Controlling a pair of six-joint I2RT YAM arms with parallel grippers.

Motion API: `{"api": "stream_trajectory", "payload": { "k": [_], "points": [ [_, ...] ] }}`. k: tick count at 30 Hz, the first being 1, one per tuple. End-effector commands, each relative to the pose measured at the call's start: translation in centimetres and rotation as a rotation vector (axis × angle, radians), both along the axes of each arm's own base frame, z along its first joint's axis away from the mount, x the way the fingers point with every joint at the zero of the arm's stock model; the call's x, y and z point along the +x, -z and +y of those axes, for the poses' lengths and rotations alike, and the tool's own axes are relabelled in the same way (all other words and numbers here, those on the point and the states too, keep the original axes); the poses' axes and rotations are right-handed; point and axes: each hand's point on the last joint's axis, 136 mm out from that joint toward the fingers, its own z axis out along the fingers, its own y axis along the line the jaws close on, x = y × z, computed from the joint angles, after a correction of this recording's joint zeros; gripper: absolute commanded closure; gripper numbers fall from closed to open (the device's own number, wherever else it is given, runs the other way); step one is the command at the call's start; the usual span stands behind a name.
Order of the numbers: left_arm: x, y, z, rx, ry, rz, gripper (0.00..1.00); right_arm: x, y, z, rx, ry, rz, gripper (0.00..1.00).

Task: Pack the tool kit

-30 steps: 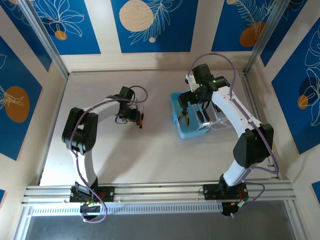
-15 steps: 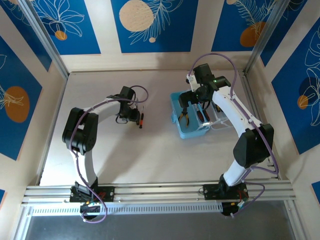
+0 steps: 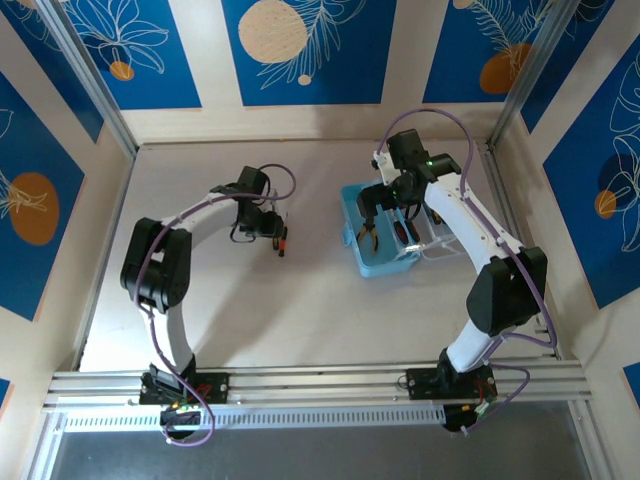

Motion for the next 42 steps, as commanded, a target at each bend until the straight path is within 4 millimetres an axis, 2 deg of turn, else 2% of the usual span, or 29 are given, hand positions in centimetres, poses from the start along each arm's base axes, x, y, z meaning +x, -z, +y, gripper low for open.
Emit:
{"api": "stream_trajectory", "payload": {
  "k": [1,6,9,16,20,22,27,31,34,38,42],
  "points": [
    [-0.4,1.4,-1.0,-0.017,0.019,0.049,0.56,-0.3,0.4,0.2,0.021,0.004,0.024,0.01],
    [-0.5,3.0,-0.7,0.035,0.019,0.076,0.57,-0.4,0.4,0.1,0.021,0.005,0.026,0.01],
    [-0.6,3.5,-0.3,0.061,0.020,0.083,0.62,-0.4,0.4,0.1,0.022,0.006,0.025,0.01],
    [-1.2,3.9,0.5,0.099,0.023,0.095,0.80,-0.5,0.3,0.1,0.024,0.002,0.026,0.01],
    [-1.6,3.3,0.4,0.091,0.034,0.101,0.91,-0.4,-0.1,0.2,0.026,-0.008,0.024,0.01],
    [-2.1,1.4,-0.2,0.059,0.063,0.096,0.99,-0.4,-0.4,0.4,0.045,-0.018,0.026,0.01],
    [-2.7,-6.3,-2.5,-0.094,0.124,-0.029,1.00,-1.0,-2.0,2.2,0.210,-0.041,0.022,0.01],
    [-2.8,-12.4,-5.0,-0.266,0.164,-0.111,1.00,-1.2,-5.1,5.5,0.454,-0.082,0.000,0.01],
    [-3.1,-16.0,-7.6,-0.410,0.215,-0.141,1.00,-0.9,-7.1,8.1,0.585,-0.109,-0.014,0.01],
    [-4.0,-18.6,-11.7,-0.571,0.286,-0.145,1.00,0.1,-8.9,10.5,0.698,-0.105,-0.034,0.01],
    [-5.1,-19.5,-14.9,-0.639,0.340,-0.153,1.00,1.2,-8.8,12.0,0.730,-0.077,-0.025,0.01]
  ]
}}
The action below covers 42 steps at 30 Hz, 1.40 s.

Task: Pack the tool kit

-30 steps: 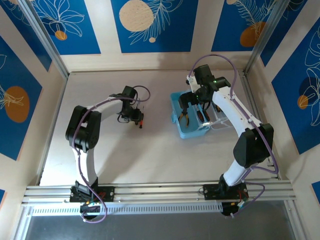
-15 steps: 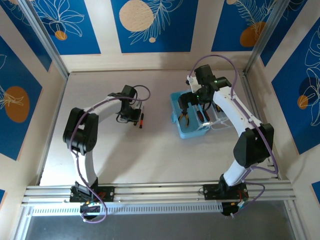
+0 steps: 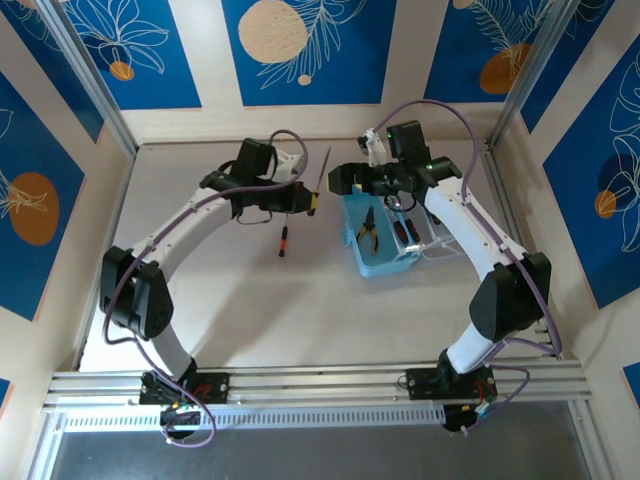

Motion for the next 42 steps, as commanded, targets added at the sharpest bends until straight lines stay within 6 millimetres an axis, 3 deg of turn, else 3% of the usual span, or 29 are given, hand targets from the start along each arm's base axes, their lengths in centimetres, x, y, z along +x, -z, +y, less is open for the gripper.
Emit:
{"api": "stream_trajectory", "payload": {
  "k": [1,7,10,16,19,20,22,24,25,28,31,36,39,42],
  "points": [
    [-1.2,-1.9,-3.3,-0.122,0.077,0.001,1.00,1.0,-1.5,1.9,0.096,0.014,0.011,0.00],
    [-1.6,-2.3,-4.4,-0.154,0.085,-0.016,1.00,1.8,-0.1,1.6,0.071,0.070,0.036,0.21],
    [-1.6,-2.2,-4.4,-0.152,0.085,-0.021,1.00,1.6,0.1,1.3,0.077,0.089,0.031,0.51],
    [-2.2,-1.6,-3.9,-0.139,0.085,-0.027,1.00,1.3,1.5,0.4,0.059,0.117,0.046,0.78],
    [-2.4,-1.5,-3.8,-0.131,0.090,-0.027,1.00,1.1,1.4,0.0,0.053,0.128,0.036,0.97],
    [-2.5,-1.4,-3.8,-0.128,0.096,-0.028,0.99,1.2,1.3,-0.3,0.051,0.134,0.031,1.00],
    [-2.3,-1.4,-3.6,-0.119,0.092,-0.036,0.81,1.2,0.9,-1.0,0.043,0.141,0.017,1.00],
    [-1.9,-0.9,-3.0,-0.081,0.070,-0.049,0.41,1.2,0.4,-2.5,0.025,0.160,0.000,1.00],
    [-1.7,-0.8,-2.6,-0.061,0.060,-0.059,0.29,1.3,0.2,-3.3,0.014,0.171,-0.009,1.00],
    [-0.6,-0.4,-0.5,-0.001,0.011,-0.081,0.00,1.4,-0.6,-7.5,-0.021,0.230,-0.042,1.00],
    [0.8,0.8,2.1,0.069,-0.050,-0.077,0.00,1.5,-0.9,-12.3,-0.097,0.298,-0.068,1.00],
    [3.0,5.5,7.1,0.306,-0.172,-0.035,0.00,1.7,1.4,-20.0,-0.369,0.410,-0.055,1.00],
    [3.7,8.7,8.9,0.452,-0.204,-0.004,0.00,2.2,3.2,-22.7,-0.533,0.423,-0.040,1.00],
    [4.1,10.8,9.1,0.496,-0.199,0.030,0.00,3.1,4.5,-24.1,-0.641,0.411,-0.020,1.00]
  ]
}}
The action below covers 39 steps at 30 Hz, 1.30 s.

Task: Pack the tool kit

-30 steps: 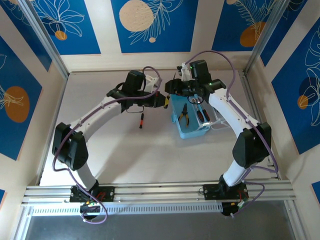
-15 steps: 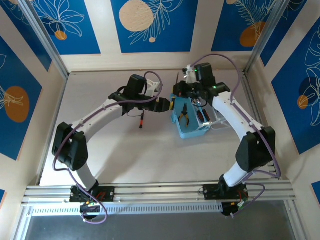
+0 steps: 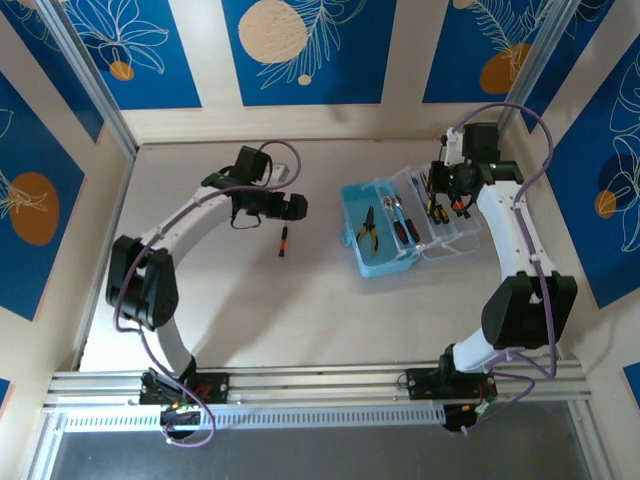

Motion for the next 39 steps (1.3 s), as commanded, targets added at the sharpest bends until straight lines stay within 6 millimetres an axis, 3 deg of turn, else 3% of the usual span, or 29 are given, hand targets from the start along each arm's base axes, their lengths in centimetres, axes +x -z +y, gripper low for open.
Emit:
{"api": "stream_trajectory", "payload": {
  "k": [1,6,11,17,29,35,39],
  "points": [
    [-0.1,3.0,1.5,0.133,-0.005,0.053,0.00,0.3,1.4,-2.5,-0.199,-0.025,0.071,1.00],
    [0.1,4.7,1.1,0.129,-0.009,0.090,0.00,1.6,2.9,-1.9,-0.266,-0.086,0.105,1.00],
    [0.0,5.3,0.9,0.122,-0.006,0.107,0.00,2.1,5.8,-0.4,-0.300,-0.150,0.166,1.00],
    [-0.2,5.9,0.9,0.126,0.004,0.121,0.00,2.2,7.8,1.4,-0.285,-0.192,0.200,1.00],
    [-0.4,6.5,0.8,0.125,0.010,0.136,0.00,2.4,9.1,0.5,-0.308,-0.142,0.257,1.00],
    [-0.5,7.2,0.9,0.136,0.011,0.151,0.00,2.1,8.1,0.3,-0.309,-0.133,0.244,0.76],
    [-0.6,7.9,0.9,0.141,0.010,0.169,0.04,1.9,6.7,0.1,-0.314,-0.126,0.218,0.67]
  ]
}}
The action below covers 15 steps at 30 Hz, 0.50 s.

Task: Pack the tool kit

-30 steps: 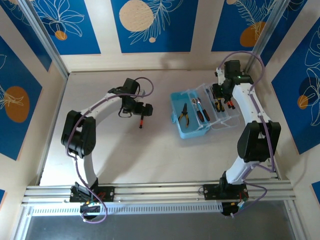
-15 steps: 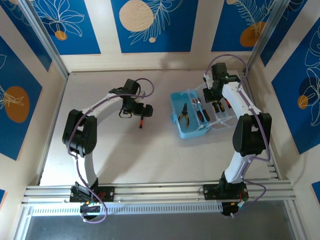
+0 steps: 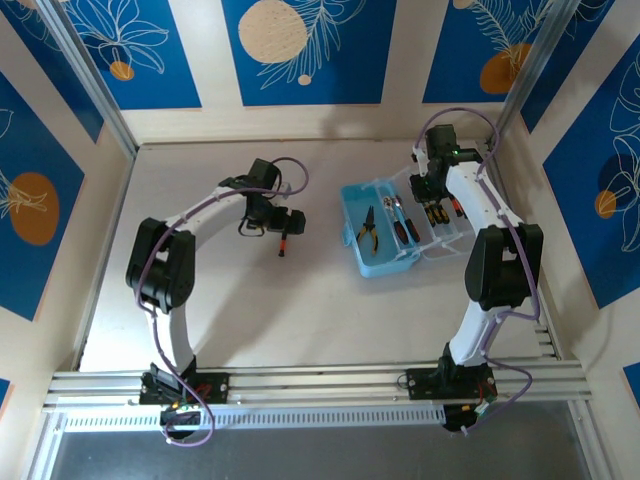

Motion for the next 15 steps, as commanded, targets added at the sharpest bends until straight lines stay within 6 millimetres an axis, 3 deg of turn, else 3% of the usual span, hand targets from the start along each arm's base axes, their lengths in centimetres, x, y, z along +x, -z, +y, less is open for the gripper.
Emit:
{"api": "stream_trajectory", "payload": {
  "k": [1,6,11,15],
  "points": [
    [-0.4,1.2,-0.1,0.012,0.019,0.036,0.05,-0.7,-2.0,0.1,0.005,0.002,-0.011,0.65],
    [-0.6,1.9,-0.2,0.012,0.020,0.052,0.13,-1.3,-3.9,0.1,0.015,0.007,-0.046,0.55],
    [-1.0,2.8,-0.5,0.008,0.026,0.078,0.18,-2.4,-6.3,1.8,0.080,-0.020,-0.093,0.34],
    [-1.2,3.7,-0.8,0.021,0.035,0.094,0.22,-3.3,-7.1,3.3,0.134,-0.040,-0.108,0.16]
  ]
}}
